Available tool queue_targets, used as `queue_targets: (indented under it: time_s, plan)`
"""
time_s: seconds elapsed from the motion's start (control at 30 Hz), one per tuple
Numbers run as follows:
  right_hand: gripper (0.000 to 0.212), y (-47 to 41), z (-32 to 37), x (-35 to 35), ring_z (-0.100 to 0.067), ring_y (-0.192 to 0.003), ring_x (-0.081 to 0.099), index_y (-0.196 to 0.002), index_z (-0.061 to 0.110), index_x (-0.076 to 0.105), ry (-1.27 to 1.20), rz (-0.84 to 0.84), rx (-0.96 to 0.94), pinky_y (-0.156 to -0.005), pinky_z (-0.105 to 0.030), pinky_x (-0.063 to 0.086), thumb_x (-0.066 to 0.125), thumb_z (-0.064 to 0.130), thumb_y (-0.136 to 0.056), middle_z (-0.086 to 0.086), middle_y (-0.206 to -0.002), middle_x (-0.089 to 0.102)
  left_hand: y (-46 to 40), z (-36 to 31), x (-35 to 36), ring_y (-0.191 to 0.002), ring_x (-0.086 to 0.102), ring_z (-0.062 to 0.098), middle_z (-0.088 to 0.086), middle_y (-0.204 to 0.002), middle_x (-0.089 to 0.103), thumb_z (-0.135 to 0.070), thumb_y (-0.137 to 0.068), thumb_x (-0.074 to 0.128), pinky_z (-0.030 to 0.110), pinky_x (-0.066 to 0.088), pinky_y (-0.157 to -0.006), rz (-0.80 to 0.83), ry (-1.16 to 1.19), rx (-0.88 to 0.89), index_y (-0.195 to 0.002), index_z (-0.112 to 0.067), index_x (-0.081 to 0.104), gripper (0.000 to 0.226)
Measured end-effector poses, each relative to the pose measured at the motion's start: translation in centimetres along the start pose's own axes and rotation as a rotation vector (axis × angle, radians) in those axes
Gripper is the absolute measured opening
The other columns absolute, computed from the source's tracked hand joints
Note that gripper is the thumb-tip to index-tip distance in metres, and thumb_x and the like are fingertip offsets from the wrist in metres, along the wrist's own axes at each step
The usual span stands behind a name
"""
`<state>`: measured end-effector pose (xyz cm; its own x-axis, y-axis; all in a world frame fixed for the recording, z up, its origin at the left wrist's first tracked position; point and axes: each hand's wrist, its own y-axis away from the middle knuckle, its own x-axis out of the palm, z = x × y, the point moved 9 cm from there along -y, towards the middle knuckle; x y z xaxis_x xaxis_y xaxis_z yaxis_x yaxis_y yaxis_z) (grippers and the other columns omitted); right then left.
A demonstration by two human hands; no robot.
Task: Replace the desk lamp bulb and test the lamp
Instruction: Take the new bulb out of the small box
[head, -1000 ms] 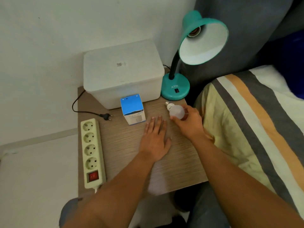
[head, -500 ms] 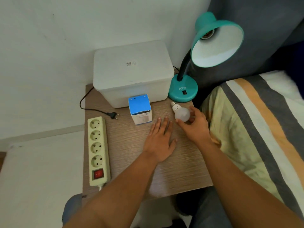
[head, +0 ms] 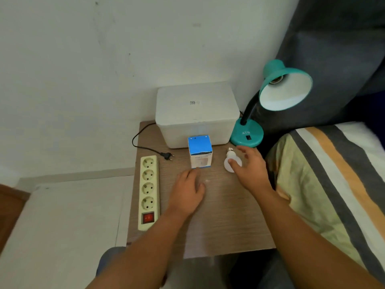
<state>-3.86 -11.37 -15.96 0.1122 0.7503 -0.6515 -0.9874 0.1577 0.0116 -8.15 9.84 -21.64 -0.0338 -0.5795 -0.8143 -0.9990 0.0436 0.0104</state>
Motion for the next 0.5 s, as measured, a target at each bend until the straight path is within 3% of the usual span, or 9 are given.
queue_targets:
  time_s: [0.23,0.4,0.5]
  plan:
    - [0.043,-1.8,5.7,4.2,-0.014,-0.122,0.051,-0.129,0.019,0.062,0.071,0.172,-0.198,-0.096,-0.014,0.029,0.071,0.022,-0.088,0.0,-0.13,0.06,-3.6,2.5,-2.3,-0.138,0.038,0.019,0.006,-0.15,0.043,-0.032,-0.081,0.077,0.033,0.034,-0.112,-0.101,0.314,-0.054,-0.153,-0.02,0.029,0.087]
    - [0.043,-3.2,6.4,5.8,-0.016,-0.121,0.056,-0.131,0.019,0.061,0.069,0.236,-0.171,-0.103,-0.033,0.045,0.071,0.021,-0.089,-0.001,-0.134,0.06,-6.2,2.8,-1.9,-0.133,0.045,0.012,-0.004,-0.145,0.049,-0.038,-0.073,0.083,0.038,0.042,-0.11,-0.053,0.401,-0.034,-0.154,-0.029,0.025,0.1]
    - [0.042,-3.7,6.3,6.2,-0.013,-0.115,0.059,-0.129,0.019,0.062,0.054,0.245,-0.165,-0.103,-0.035,0.047,0.071,0.021,-0.088,-0.001,-0.131,0.062,-6.8,2.9,-1.3,-0.133,0.05,0.013,-0.006,-0.146,0.05,-0.045,-0.076,0.076,0.043,0.045,-0.108,-0.035,0.488,-0.027,-0.154,-0.041,0.021,0.095]
